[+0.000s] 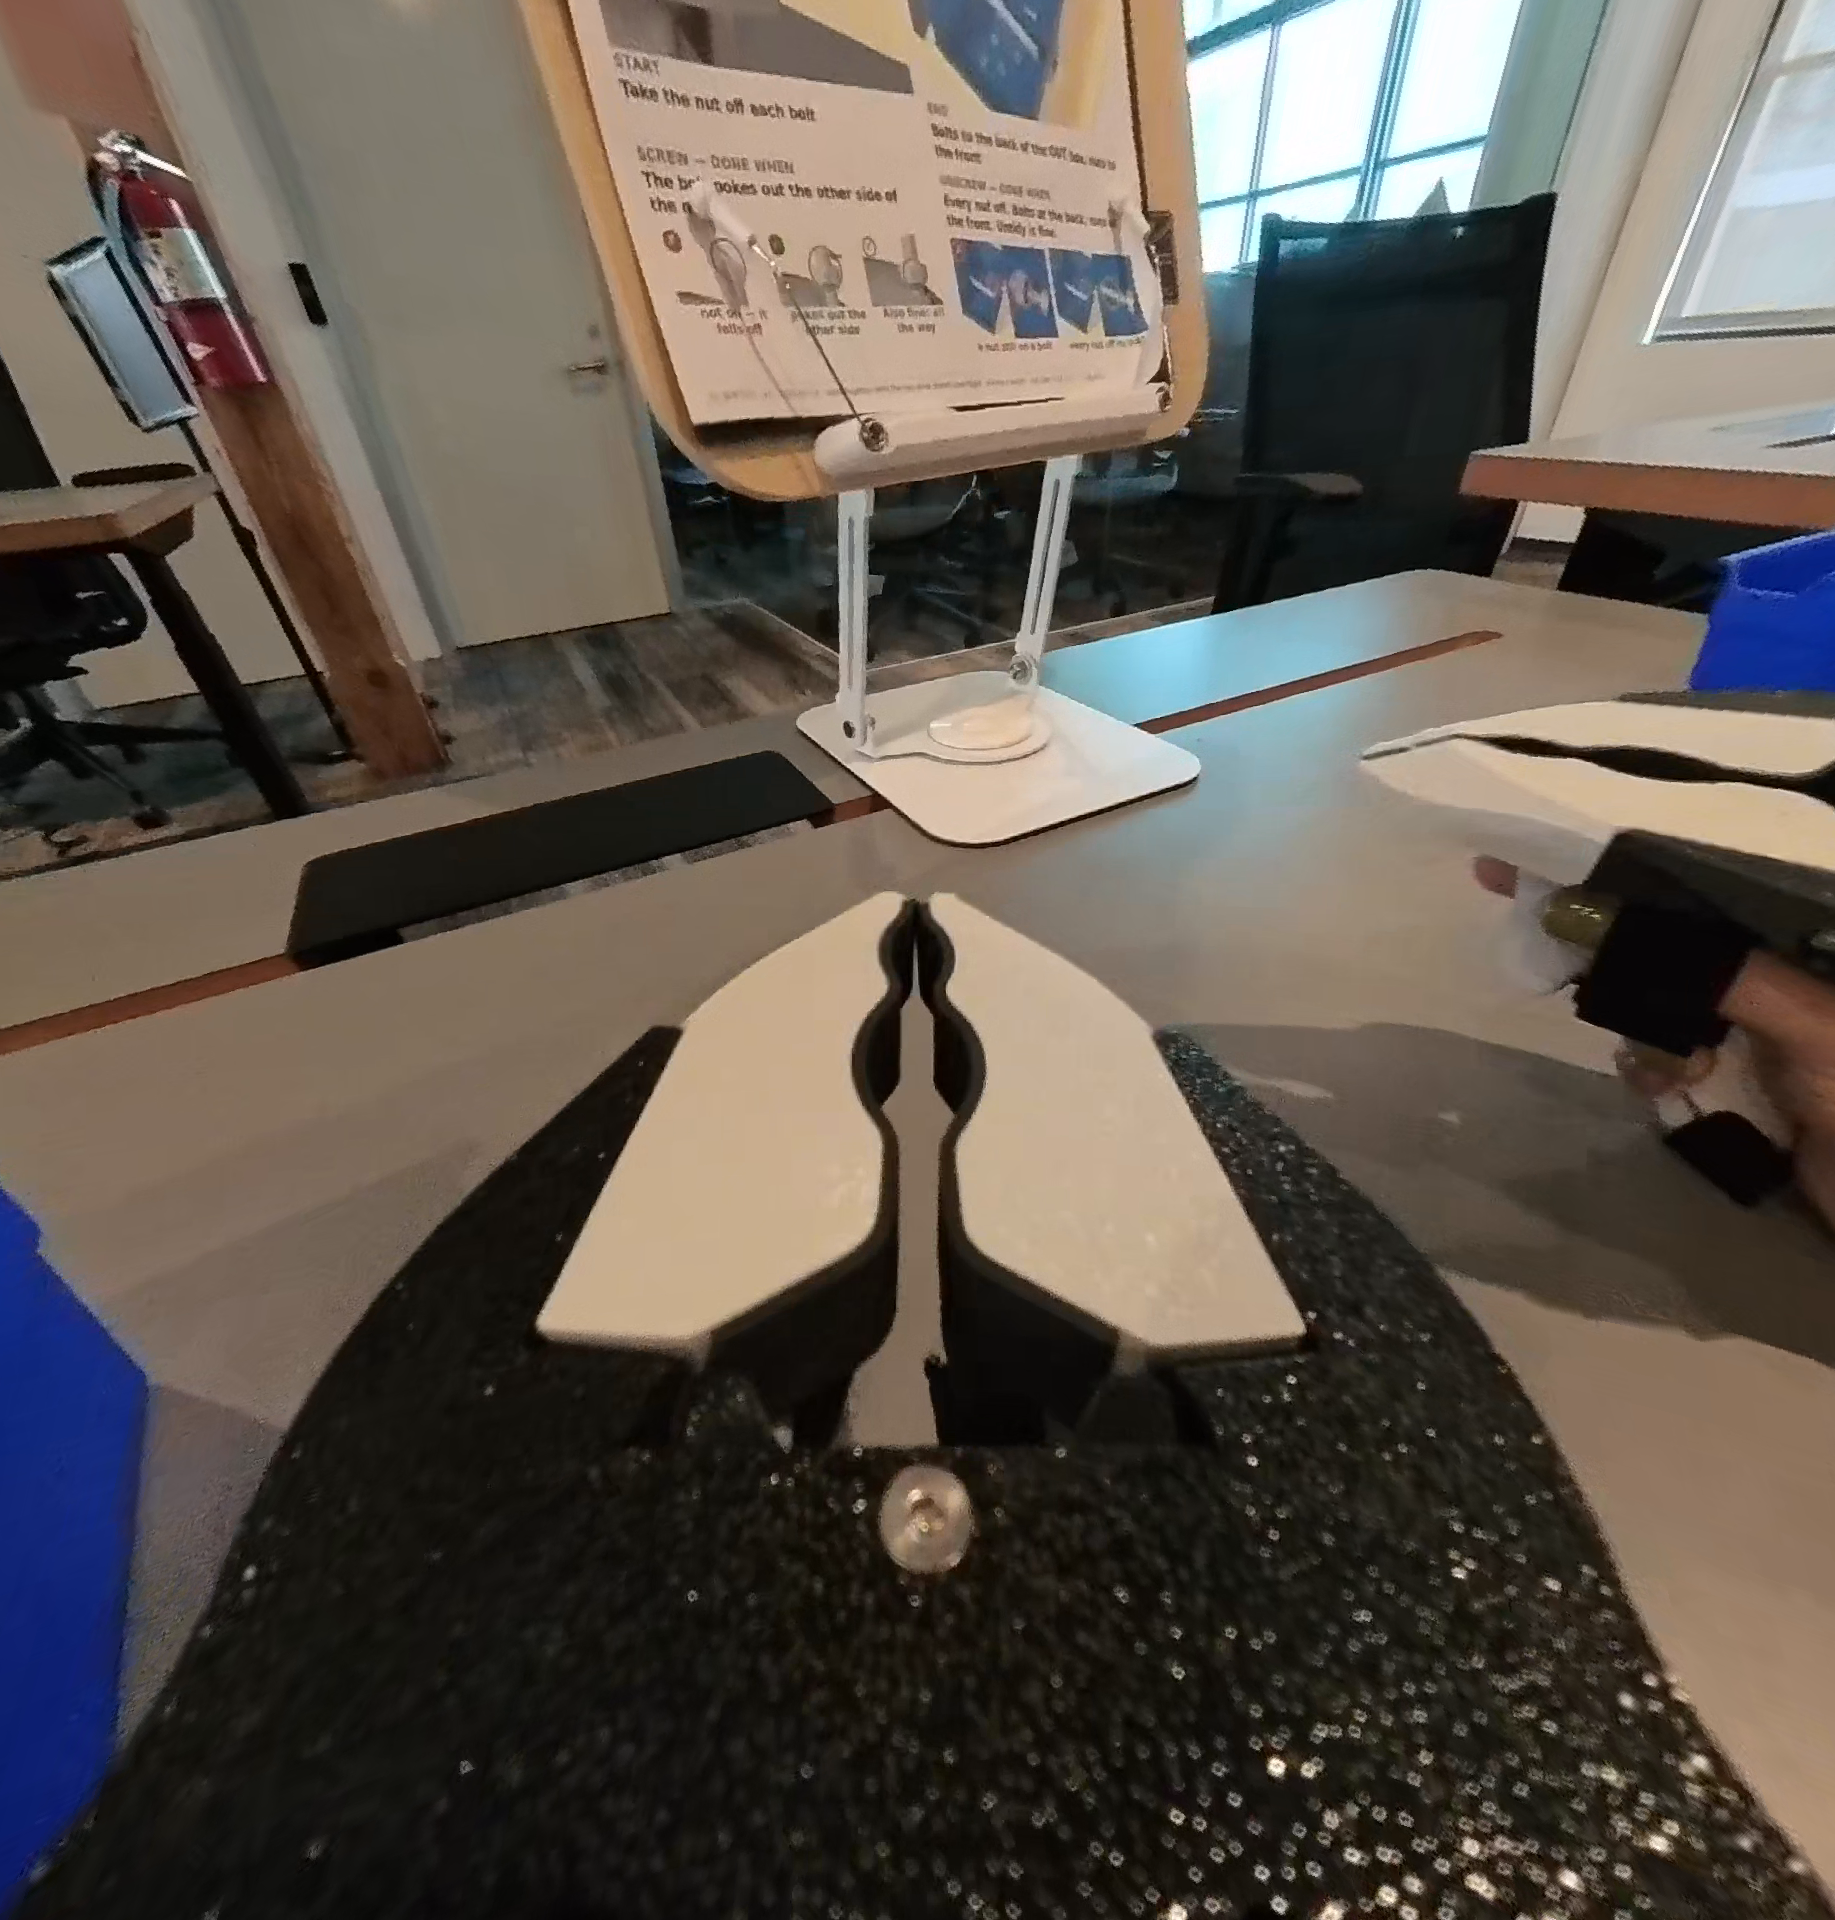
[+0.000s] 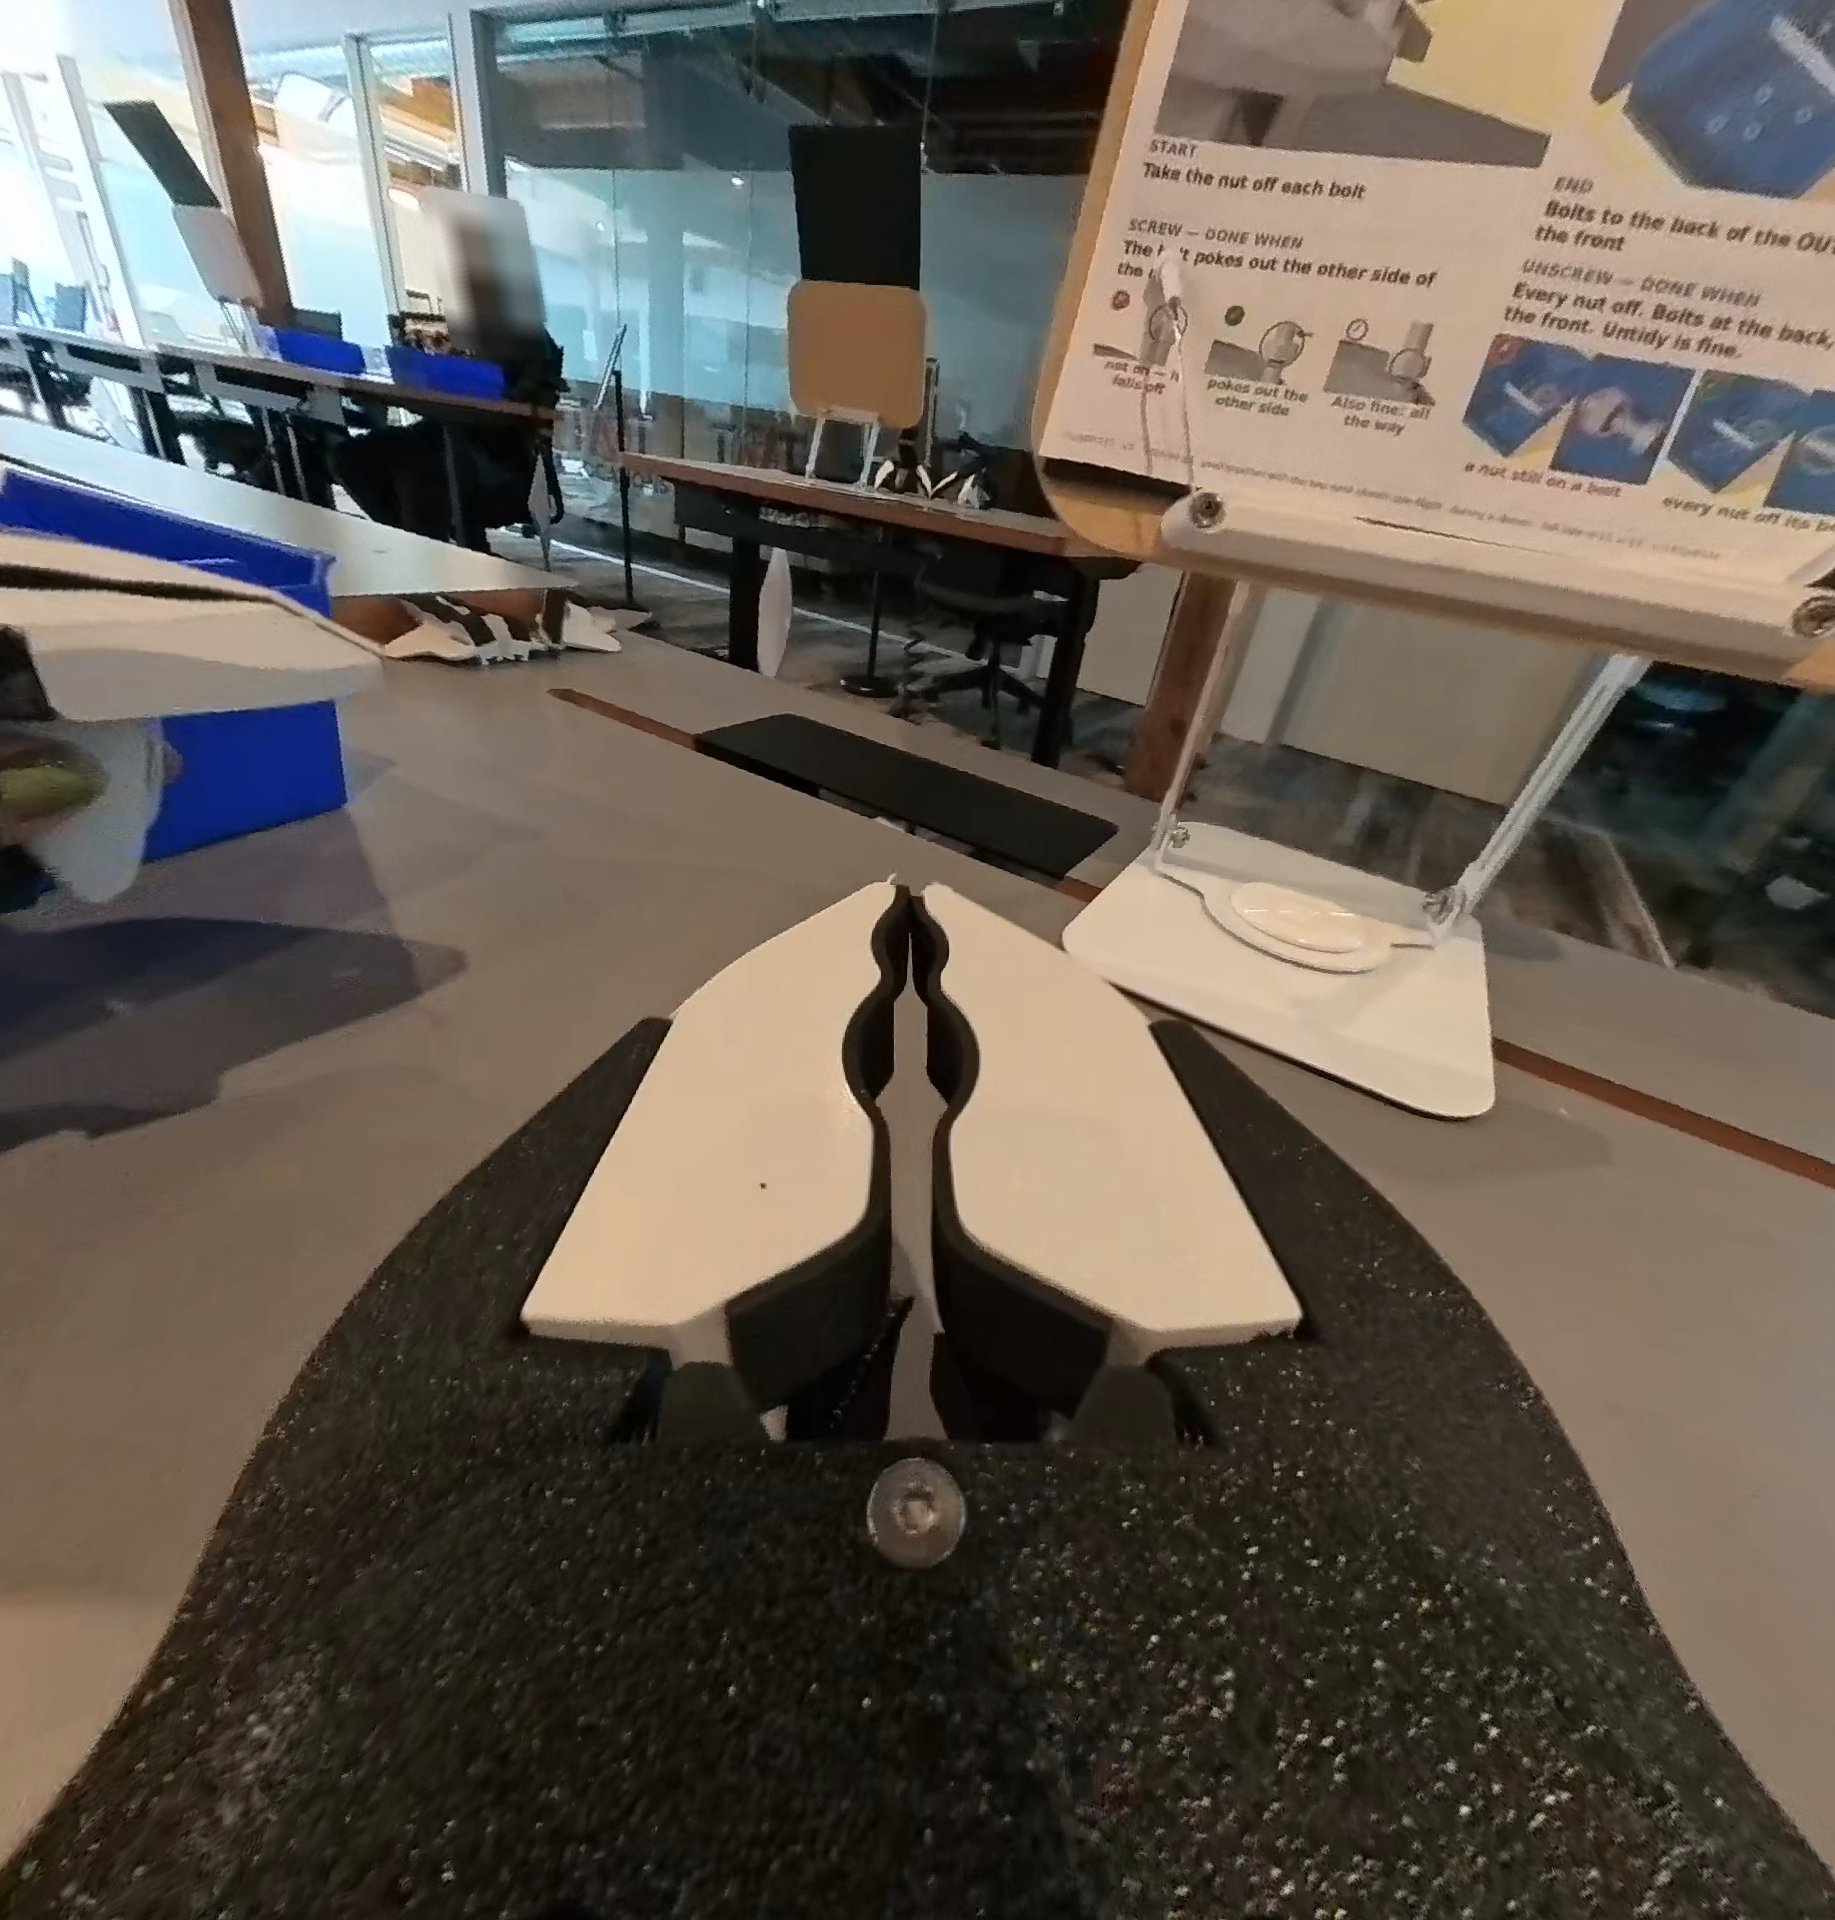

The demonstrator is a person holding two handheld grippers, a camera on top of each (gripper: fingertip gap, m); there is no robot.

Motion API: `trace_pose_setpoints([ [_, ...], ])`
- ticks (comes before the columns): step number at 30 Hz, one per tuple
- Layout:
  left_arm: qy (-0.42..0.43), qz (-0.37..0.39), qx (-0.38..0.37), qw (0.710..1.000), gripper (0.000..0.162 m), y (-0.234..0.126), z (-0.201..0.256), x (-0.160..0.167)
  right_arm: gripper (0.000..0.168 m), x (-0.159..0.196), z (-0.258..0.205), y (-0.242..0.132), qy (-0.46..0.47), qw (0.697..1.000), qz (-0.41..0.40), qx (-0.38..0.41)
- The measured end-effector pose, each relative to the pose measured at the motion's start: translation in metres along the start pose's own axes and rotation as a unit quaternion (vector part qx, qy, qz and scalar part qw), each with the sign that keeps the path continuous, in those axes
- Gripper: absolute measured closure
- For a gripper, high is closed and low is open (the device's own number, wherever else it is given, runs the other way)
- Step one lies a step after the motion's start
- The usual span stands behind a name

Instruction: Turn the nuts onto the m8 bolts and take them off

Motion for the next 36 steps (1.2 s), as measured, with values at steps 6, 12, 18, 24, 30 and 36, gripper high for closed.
trace_pose_setpoints([
  [6,0.026,0.014,0.009,1.0,0.162,-0.003,-0.013,0.003,0.168,-0.003,0.001,-0.011,-0.057,0.997,0.021,0.052],
  [12,0.067,0.008,0.023,0.997,0.162,-0.008,-0.029,0.007,0.168,-0.002,0.011,-0.029,-0.067,0.993,0.012,0.093],
  [18,0.099,0.011,-0.006,0.995,0.162,-0.014,-0.041,0.007,0.168,-0.004,0.05,-0.049,-0.047,0.988,0.013,0.147],
  [24,0.1,0.015,-0.032,0.994,0.162,-0.018,-0.047,0.005,0.168,0.001,0.075,-0.058,-0.02,0.982,0.01,0.189],
  [30,0.097,0.04,0.005,0.995,0.162,-0.024,-0.031,-0.01,0.168,-0.003,0.055,-0.048,-0.066,0.985,0.012,0.159],
  [36,0.095,0.067,0.047,0.992,0.162,-0.052,-0.009,-0.052,0.168,-0.002,0.04,-0.041,-0.081,0.989,0.026,0.117],
])
Point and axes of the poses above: each gripper's, where its closed fingertips meet, y out along the fingers, x out of its underside, z = x × y across the jaws, the point moved 4 cm from there along -y, back along the fingers, and after that the axes turned 3 degrees about -z, right-handed, at the moved point
